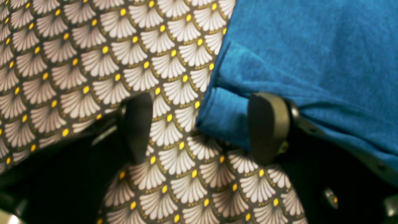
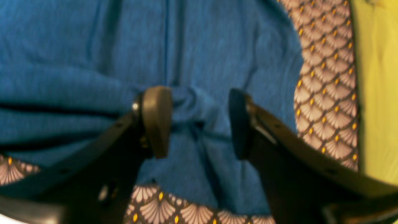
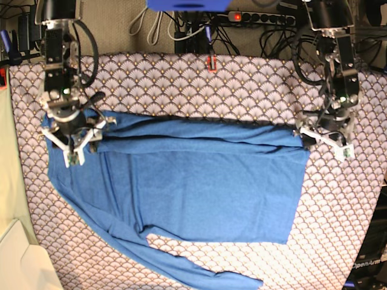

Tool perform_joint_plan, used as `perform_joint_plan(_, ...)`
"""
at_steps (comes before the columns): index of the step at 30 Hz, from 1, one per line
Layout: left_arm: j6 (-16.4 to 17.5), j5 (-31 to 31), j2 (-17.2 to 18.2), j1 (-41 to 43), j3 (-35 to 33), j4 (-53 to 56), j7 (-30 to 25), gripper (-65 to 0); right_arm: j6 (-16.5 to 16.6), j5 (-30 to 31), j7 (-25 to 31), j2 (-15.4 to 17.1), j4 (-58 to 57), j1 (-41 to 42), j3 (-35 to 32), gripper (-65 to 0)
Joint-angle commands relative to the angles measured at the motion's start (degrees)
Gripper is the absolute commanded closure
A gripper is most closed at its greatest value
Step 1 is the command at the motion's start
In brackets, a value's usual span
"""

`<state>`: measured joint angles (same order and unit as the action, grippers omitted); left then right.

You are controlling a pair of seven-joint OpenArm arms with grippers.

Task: Fold the T-shirt properly
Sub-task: 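Hold the hem and spread the grippers apart to stretch it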

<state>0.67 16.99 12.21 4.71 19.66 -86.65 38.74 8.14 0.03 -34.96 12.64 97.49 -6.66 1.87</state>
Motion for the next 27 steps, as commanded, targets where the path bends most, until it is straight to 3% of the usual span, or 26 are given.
perform_joint_plan(1,0.1,0.1,0.4,-1.0,0.1,0.1,-1.0,-46.6,-0.4,-0.1,1.6,0.4,1.7,0.9,0.4,-32.8)
perform_joint_plan(7,0.1,0.5,0.1,-2.9,-0.6,4.6,-1.1,-46.6,-0.5,-0.1,1.6,0.7,1.6,-0.2,0.9,-34.7)
perform_joint_plan(15,0.1,0.5,0.1,-4.2,-5.6,6.3,-3.7,-44.6,-0.4,-0.1,1.6,0.8,1.5,-2.8,8.3,-34.8)
perform_joint_plan(19,0.1,0.3,0.1,-4.1,-6.3,6.3,-5.0,-25.7,-0.4,-0.1,1.6,0.8,1.5,-5.5,10.5,-34.8)
perform_joint_plan(22,0.1,0.2,0.4,-4.1,-6.0,6.3,-4.9,-3.0,-0.4,-0.1,1.7,0.8,1.5,-7.5,10.6,-34.8)
perform_joint_plan(23,0.0,0.2,0.5,-4.1,-6.0,6.3,-4.9,0.0,-0.4,-0.1,1.7,0.8,1.5,-8.1,10.6,-34.8)
perform_joint_plan(25,0.0,0.1,0.7,-4.1,-5.9,6.3,-4.9,-2.3,-0.4,-0.1,1.7,0.6,1.5,-9.0,10.6,-34.8)
perform_joint_plan(27,0.0,0.1,0.8,-4.1,-5.9,6.3,-4.9,-0.5,-0.3,-0.1,1.7,0.4,1.5,-9.0,10.5,-34.8)
